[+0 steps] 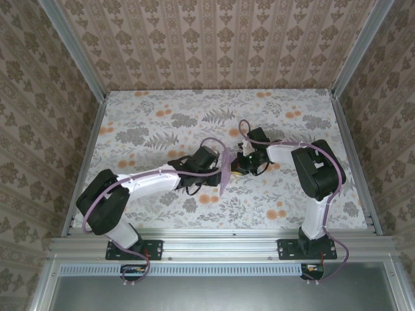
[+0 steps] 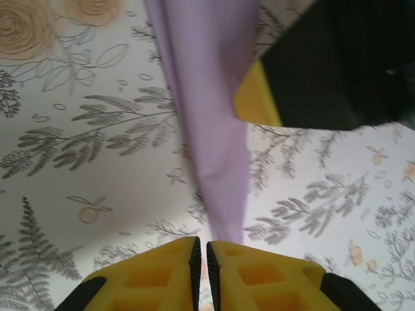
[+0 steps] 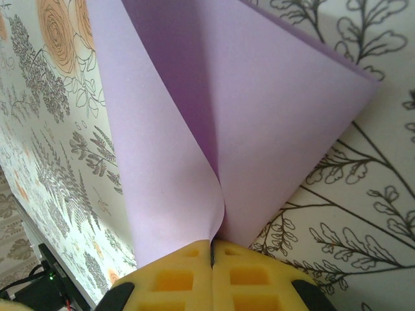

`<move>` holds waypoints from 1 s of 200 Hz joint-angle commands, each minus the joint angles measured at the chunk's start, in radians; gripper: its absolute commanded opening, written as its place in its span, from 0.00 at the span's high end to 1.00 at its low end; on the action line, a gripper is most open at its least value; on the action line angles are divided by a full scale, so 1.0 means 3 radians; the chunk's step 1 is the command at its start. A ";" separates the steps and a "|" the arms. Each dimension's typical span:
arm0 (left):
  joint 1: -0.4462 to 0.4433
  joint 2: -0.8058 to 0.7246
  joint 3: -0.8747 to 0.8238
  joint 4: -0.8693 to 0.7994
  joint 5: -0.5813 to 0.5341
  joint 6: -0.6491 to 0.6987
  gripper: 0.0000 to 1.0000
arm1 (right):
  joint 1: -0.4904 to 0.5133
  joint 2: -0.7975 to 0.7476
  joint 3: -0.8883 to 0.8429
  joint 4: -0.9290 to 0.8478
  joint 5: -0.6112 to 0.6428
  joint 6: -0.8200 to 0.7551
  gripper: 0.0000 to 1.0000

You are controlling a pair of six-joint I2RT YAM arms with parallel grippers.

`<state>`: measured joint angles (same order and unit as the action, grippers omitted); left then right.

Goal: Fold a paper plane with a square sheet of paper (pick it up from the middle)
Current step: Fold the wing for the fifth time at the center of the table.

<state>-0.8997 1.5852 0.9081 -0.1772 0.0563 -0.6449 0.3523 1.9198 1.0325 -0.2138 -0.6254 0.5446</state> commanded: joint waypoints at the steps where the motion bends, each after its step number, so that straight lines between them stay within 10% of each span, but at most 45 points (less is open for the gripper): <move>1: 0.0003 0.0140 -0.0016 0.0335 0.0299 -0.0161 0.80 | 0.0025 0.0227 -0.0085 -0.0099 0.0367 -0.0039 1.00; 200: -0.0033 0.0692 -0.0013 0.0733 0.0564 -0.0275 0.90 | -0.0028 0.0268 -0.0184 -0.0006 0.0299 -0.0020 1.00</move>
<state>-0.8978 1.7733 0.9073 0.0063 0.1982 -0.7067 0.3458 1.9285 1.0237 -0.1829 -0.6544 0.5449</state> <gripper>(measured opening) 0.102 0.067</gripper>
